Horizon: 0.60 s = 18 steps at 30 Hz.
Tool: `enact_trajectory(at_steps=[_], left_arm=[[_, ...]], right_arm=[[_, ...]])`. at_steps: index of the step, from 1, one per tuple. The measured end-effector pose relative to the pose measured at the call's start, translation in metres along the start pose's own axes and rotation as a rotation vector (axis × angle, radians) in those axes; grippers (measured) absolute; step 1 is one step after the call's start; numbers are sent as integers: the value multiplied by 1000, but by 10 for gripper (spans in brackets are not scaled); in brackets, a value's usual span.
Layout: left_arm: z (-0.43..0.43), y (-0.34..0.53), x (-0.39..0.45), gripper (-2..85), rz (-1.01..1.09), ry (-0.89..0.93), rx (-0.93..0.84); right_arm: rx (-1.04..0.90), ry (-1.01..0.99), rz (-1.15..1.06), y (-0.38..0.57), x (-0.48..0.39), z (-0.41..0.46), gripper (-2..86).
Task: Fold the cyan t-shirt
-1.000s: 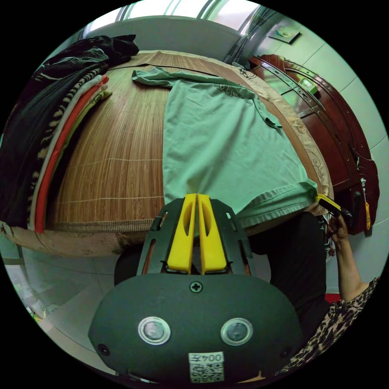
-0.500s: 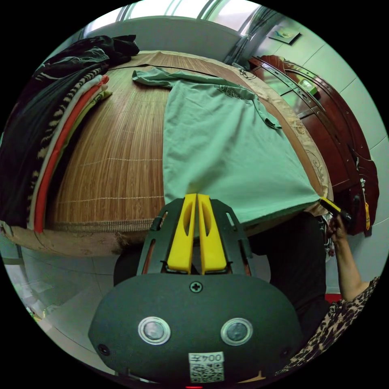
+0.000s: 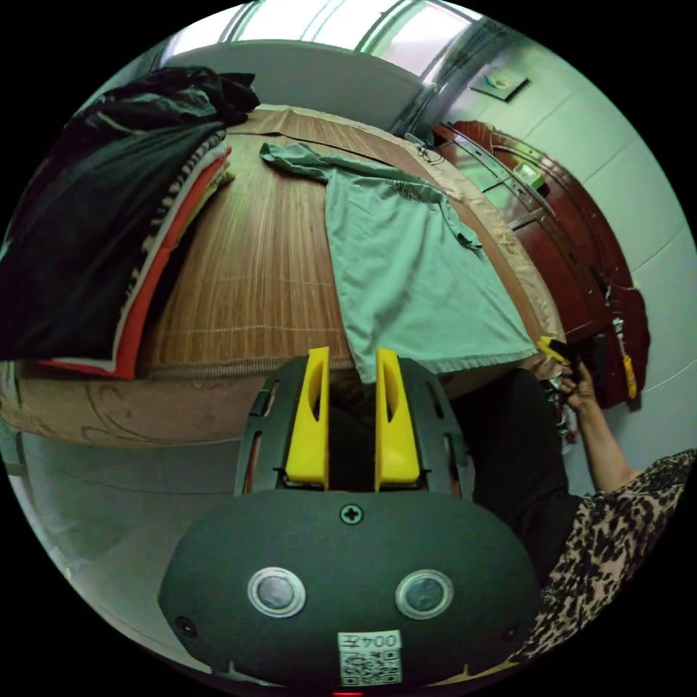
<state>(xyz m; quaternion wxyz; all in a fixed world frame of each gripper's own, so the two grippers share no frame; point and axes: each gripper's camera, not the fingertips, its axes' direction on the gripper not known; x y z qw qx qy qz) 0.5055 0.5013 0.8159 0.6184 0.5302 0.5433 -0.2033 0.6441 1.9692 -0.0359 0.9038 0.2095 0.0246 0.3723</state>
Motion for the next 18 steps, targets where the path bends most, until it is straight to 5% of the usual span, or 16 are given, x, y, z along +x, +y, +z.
enact_trajectory(at_steps=[12, 18], left_arm=[[23, -35, 0, 106, 23, 70, -146], [28, -47, -5, 36, 10, 63, -181]], right_arm=[[-25, 131, 60, 11, -9, -2, 138], [-38, 152, 52, 16, -15, -6, 82]])
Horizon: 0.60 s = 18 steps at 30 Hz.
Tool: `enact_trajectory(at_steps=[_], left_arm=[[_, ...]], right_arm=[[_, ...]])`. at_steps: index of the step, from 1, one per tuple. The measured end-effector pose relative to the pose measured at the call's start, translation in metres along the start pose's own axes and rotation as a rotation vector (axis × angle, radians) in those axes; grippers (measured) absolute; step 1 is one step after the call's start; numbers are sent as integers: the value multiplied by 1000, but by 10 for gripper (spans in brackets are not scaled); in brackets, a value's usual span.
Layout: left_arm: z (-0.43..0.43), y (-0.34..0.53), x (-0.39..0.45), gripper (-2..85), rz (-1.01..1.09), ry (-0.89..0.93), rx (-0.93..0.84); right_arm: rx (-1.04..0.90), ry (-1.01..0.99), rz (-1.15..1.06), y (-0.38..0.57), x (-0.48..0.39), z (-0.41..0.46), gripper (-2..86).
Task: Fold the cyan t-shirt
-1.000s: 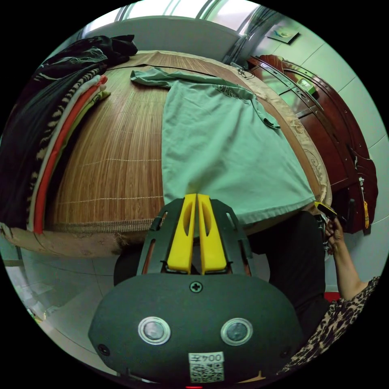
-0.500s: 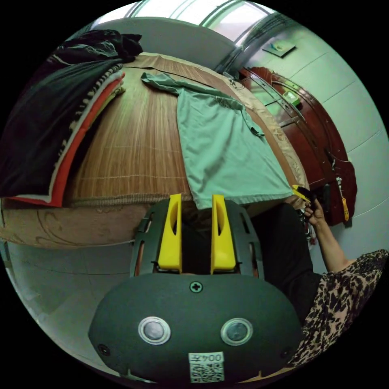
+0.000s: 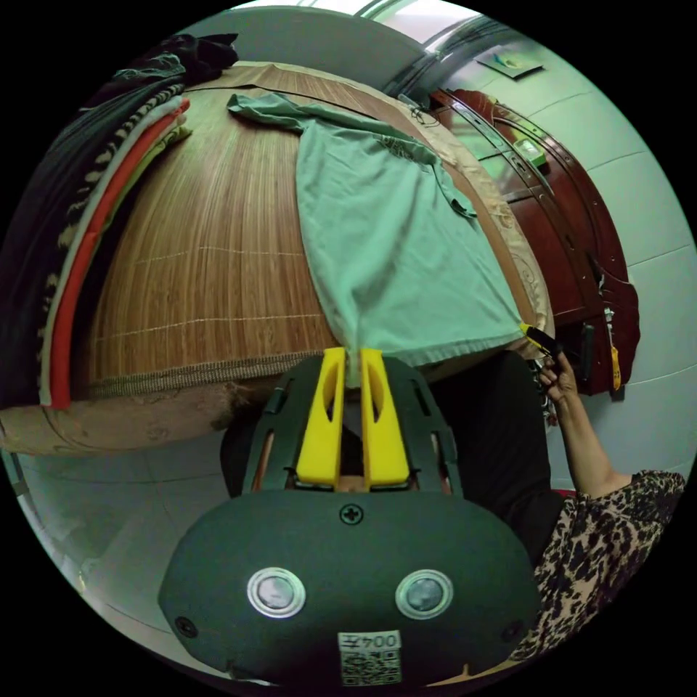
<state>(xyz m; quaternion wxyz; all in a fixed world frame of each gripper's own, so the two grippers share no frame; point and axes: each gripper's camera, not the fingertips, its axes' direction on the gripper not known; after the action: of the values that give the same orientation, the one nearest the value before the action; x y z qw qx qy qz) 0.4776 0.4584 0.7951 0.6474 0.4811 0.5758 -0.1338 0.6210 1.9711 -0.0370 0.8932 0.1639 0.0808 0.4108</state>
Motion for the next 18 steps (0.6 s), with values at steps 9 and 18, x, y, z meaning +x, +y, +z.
enact_trajectory(at_steps=[9, 18], left_arm=[[-66, -12, 0, 10, 29, 20, 111], [-75, 22, -4, 9, 49, 50, 65]], right_arm=[[-27, -157, -110, -2, -13, -72, 36], [-66, -204, -144, 55, -28, -119, 37]])
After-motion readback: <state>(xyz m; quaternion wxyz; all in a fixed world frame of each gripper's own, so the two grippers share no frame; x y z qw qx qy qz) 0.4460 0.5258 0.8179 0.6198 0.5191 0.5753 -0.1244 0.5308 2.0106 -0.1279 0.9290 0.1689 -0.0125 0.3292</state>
